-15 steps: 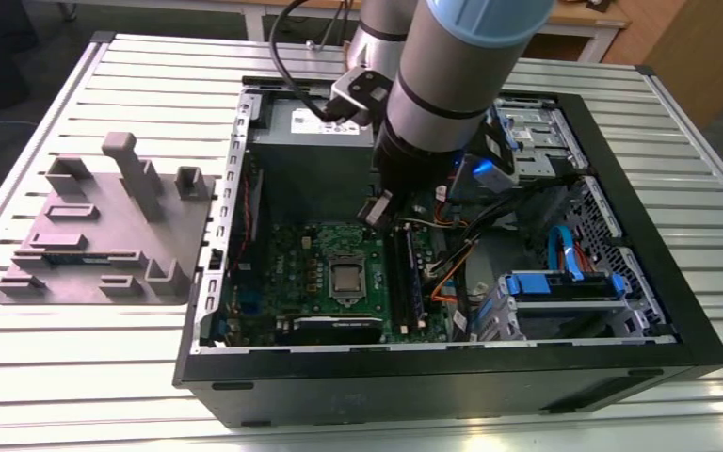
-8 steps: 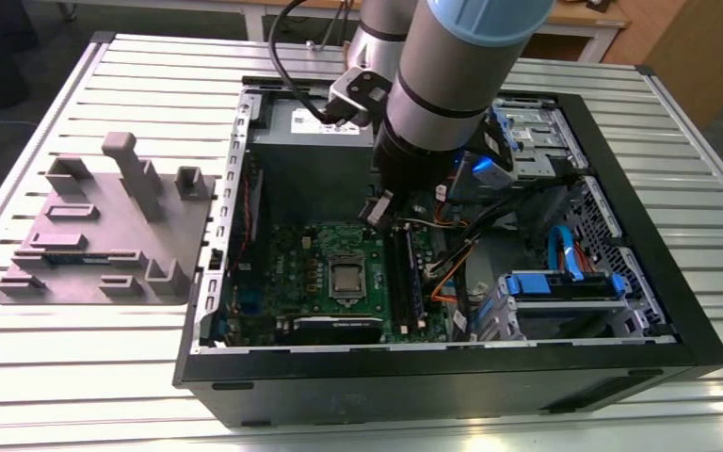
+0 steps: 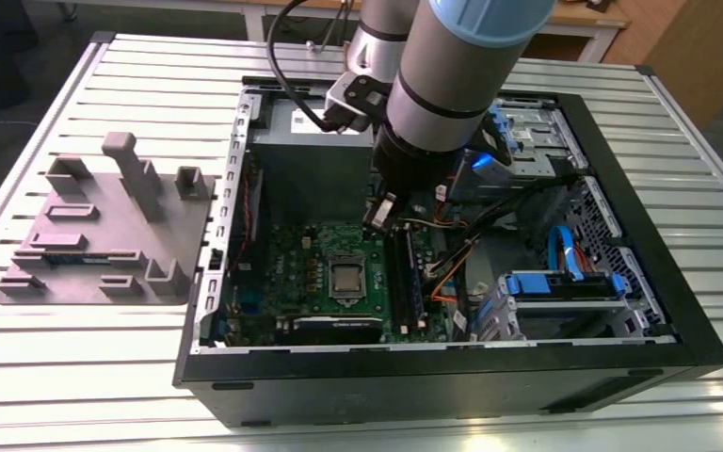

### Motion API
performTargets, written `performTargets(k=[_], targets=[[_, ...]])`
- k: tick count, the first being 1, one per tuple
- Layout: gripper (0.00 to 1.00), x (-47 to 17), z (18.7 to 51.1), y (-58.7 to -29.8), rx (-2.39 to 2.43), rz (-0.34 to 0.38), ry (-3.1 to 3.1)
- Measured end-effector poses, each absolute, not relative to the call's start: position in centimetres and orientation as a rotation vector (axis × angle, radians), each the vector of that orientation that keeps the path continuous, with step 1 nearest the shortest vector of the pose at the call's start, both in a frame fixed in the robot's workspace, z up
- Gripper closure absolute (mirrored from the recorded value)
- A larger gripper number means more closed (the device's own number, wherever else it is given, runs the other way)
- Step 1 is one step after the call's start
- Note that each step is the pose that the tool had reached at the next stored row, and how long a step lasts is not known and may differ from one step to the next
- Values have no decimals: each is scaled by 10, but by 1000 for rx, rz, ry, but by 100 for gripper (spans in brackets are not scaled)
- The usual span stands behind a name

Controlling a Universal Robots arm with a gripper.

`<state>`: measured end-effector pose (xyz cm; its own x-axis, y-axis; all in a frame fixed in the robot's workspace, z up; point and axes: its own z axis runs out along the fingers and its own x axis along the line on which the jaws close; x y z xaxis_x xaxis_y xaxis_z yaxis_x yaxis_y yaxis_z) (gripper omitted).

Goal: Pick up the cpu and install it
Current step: 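Install the first cpu locking lever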

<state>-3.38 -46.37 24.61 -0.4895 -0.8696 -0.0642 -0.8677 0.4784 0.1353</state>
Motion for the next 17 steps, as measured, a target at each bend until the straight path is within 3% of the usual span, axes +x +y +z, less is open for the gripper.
performTargets(k=[17], targets=[[90,-38,243,-461,1708,-229,-2607]])
